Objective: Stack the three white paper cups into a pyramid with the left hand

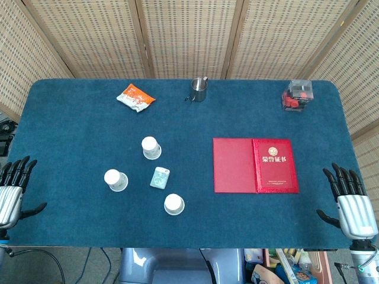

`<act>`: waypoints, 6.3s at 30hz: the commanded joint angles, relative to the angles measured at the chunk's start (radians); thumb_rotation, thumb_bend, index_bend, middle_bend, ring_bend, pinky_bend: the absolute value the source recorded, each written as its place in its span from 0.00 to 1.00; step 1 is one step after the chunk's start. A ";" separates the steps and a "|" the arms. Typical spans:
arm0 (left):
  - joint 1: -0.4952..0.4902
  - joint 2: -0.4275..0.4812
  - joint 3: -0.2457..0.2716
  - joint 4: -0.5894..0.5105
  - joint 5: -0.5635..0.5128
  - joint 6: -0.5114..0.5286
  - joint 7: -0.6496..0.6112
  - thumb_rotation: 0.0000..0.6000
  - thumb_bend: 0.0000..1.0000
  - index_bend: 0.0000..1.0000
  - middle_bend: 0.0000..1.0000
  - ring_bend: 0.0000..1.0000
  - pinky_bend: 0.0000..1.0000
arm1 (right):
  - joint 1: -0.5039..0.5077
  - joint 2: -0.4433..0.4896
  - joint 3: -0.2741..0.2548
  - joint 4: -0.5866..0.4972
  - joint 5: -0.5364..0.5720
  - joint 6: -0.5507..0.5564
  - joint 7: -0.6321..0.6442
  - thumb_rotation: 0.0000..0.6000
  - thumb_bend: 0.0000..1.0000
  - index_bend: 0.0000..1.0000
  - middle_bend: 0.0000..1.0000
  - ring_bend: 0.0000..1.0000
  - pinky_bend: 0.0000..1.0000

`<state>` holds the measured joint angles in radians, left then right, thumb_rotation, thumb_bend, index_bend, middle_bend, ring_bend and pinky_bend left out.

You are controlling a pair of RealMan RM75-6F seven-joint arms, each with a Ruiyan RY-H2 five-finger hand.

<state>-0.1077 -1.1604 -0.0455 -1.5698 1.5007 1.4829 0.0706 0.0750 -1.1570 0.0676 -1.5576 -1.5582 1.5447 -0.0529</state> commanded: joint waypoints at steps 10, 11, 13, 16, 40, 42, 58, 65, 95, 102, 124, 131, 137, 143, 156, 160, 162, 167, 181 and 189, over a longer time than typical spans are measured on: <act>-0.059 0.055 0.057 -0.070 0.168 -0.048 -0.106 1.00 0.08 0.00 0.00 0.00 0.00 | -0.007 0.003 0.000 -0.009 0.002 0.008 -0.011 1.00 0.00 0.09 0.00 0.00 0.00; -0.071 0.062 0.060 -0.080 0.191 -0.055 -0.106 1.00 0.08 0.00 0.00 0.00 0.00 | -0.007 0.003 0.001 -0.010 0.003 0.008 -0.010 1.00 0.00 0.09 0.00 0.00 0.00; -0.105 0.077 0.059 -0.105 0.235 -0.079 -0.084 1.00 0.08 0.00 0.00 0.00 0.00 | -0.005 0.005 0.003 -0.012 0.006 0.005 -0.007 1.00 0.00 0.09 0.00 0.00 0.00; -0.182 0.090 0.039 -0.152 0.301 -0.147 -0.001 1.00 0.08 0.00 0.00 0.00 0.00 | -0.003 0.008 0.005 -0.012 0.009 0.000 -0.001 1.00 0.00 0.09 0.00 0.00 0.00; -0.622 -0.258 -0.057 -0.030 0.287 -0.652 0.191 1.00 0.08 0.21 0.17 0.24 0.23 | 0.014 0.013 0.039 0.022 0.105 -0.064 0.030 1.00 0.00 0.09 0.00 0.00 0.00; -0.634 -0.289 -0.060 -0.010 0.275 -0.664 0.217 1.00 0.08 0.24 0.22 0.27 0.25 | 0.013 0.014 0.041 0.024 0.111 -0.065 0.035 1.00 0.00 0.09 0.00 0.00 0.00; -0.658 -0.445 -0.025 0.135 0.250 -0.597 0.289 1.00 0.08 0.46 0.44 0.45 0.37 | 0.013 0.024 0.041 0.028 0.115 -0.072 0.059 1.00 0.00 0.09 0.00 0.00 0.00; -0.666 -0.483 -0.019 0.175 0.236 -0.564 0.277 1.00 0.08 0.51 0.49 0.49 0.39 | 0.013 0.026 0.041 0.027 0.117 -0.073 0.061 1.00 0.00 0.09 0.00 0.00 0.00; -0.405 0.022 0.029 0.191 0.061 -0.294 -0.215 1.00 0.08 0.51 0.48 0.49 0.39 | 0.021 0.015 0.021 -0.003 0.096 -0.088 0.007 1.00 0.00 0.09 0.00 0.00 0.00; -0.381 -0.095 0.070 0.355 0.060 -0.331 -0.253 1.00 0.08 0.51 0.48 0.49 0.39 | 0.025 0.011 0.017 -0.011 0.088 -0.090 -0.014 1.00 0.00 0.09 0.00 0.00 0.00; -0.413 -0.217 0.062 0.473 0.061 -0.380 -0.228 1.00 0.08 0.51 0.45 0.49 0.39 | 0.024 0.018 0.019 -0.002 0.102 -0.096 0.013 1.00 0.00 0.10 0.00 0.00 0.00; -0.421 -0.239 0.060 0.484 0.061 -0.386 -0.205 1.00 0.08 0.51 0.38 0.44 0.39 | 0.023 0.018 0.020 -0.001 0.103 -0.094 0.016 1.00 0.00 0.10 0.00 0.00 0.00; -0.420 -0.245 0.077 0.495 0.089 -0.368 -0.235 1.00 0.08 0.25 0.09 0.16 0.32 | 0.022 0.019 0.019 0.000 0.102 -0.093 0.019 1.00 0.00 0.10 0.00 0.00 0.00; -0.415 -0.220 0.092 0.482 0.107 -0.350 -0.277 1.00 0.08 0.01 0.00 0.00 0.04 | 0.022 0.018 0.017 -0.002 0.099 -0.092 0.014 1.00 0.00 0.10 0.00 0.00 0.00; -0.525 -0.175 -0.031 0.383 0.084 -0.344 -0.343 1.00 0.08 0.00 0.00 0.00 0.02 | 0.034 0.017 0.038 0.012 0.108 -0.088 0.003 1.00 0.00 0.10 0.00 0.00 0.00; -0.572 -0.184 -0.058 0.358 0.059 -0.405 -0.312 1.00 0.08 0.00 0.00 0.00 0.07 | 0.036 0.016 0.039 0.013 0.110 -0.090 -0.002 1.00 0.00 0.10 0.00 0.00 0.00; -0.598 -0.196 -0.074 0.347 0.038 -0.443 -0.293 1.00 0.08 0.00 0.00 0.00 0.09 | 0.036 0.015 0.039 0.014 0.113 -0.092 -0.003 1.00 0.00 0.10 0.00 0.00 0.00; -0.678 -0.256 -0.109 0.342 -0.037 -0.576 -0.214 1.00 0.08 0.00 0.00 0.04 0.15 | 0.039 0.013 0.044 0.029 0.131 -0.104 0.005 1.00 0.00 0.10 0.00 0.00 0.00; -0.816 -0.502 -0.189 0.559 -0.244 -0.745 -0.055 1.00 0.08 0.20 0.17 0.23 0.27 | 0.049 0.015 0.057 0.056 0.167 -0.136 0.040 1.00 0.00 0.10 0.00 0.00 0.00; -0.851 -0.550 -0.197 0.623 -0.281 -0.791 -0.047 1.00 0.11 0.39 0.34 0.36 0.36 | 0.050 0.016 0.064 0.067 0.186 -0.146 0.055 1.00 0.00 0.10 0.00 0.00 0.00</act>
<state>-0.9574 -1.7089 -0.2415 -0.9487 1.2209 0.6915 0.0236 0.1252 -1.1410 0.1312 -1.4910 -1.3725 1.3995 0.0017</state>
